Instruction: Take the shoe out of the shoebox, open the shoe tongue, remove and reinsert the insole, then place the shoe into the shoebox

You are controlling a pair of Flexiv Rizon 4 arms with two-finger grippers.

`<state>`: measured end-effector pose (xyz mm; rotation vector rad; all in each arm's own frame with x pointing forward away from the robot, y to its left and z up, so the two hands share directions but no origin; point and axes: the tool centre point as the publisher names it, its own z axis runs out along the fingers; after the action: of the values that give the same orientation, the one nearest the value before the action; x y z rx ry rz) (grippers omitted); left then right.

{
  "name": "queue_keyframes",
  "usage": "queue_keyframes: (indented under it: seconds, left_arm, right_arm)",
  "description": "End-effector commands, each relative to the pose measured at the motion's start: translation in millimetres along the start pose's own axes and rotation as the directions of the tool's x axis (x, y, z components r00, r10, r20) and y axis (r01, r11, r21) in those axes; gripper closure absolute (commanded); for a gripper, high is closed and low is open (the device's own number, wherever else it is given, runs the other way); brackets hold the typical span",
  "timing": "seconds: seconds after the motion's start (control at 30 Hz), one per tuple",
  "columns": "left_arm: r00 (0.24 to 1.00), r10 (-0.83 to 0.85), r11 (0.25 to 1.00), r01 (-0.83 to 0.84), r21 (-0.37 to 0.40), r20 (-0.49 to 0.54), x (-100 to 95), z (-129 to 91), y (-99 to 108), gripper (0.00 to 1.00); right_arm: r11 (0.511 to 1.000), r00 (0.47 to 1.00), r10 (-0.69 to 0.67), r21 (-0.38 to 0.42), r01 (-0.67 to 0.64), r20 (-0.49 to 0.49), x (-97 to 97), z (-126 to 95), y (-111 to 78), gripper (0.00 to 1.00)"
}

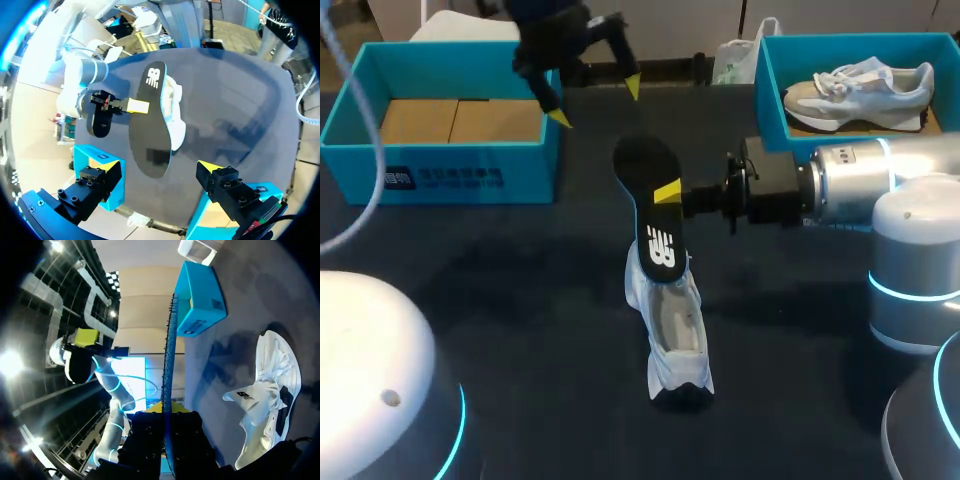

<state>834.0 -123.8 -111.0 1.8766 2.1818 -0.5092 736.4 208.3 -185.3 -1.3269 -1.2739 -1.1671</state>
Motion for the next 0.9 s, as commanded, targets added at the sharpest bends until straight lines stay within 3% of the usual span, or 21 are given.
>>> queue_keyframes:
  seconds: [0.03, 0.5, 0.9]
  left_arm:
    - [0.721, -0.024, 1.000, 0.011, 0.022, 0.692, 20.2, -7, -14, 0.00]
    - [0.721, -0.024, 1.000, 0.011, 0.022, 0.692, 20.2, -7, -14, 0.00]
    - [0.541, -0.125, 0.992, 0.077, 0.099, 0.832, 43.7, 4, -5, 0.00]
  right_arm:
    - [1.000, 1.000, 0.000, -0.003, 0.000, 0.001, -0.2, 2, -0.3, 1.00]
    - [1.000, 1.000, 0.000, -0.003, 0.000, 0.001, -0.2, 2, -0.3, 1.00]
    - [1.000, 1.000, 0.000, -0.003, 0.000, 0.001, -0.2, 2, -0.3, 1.00]
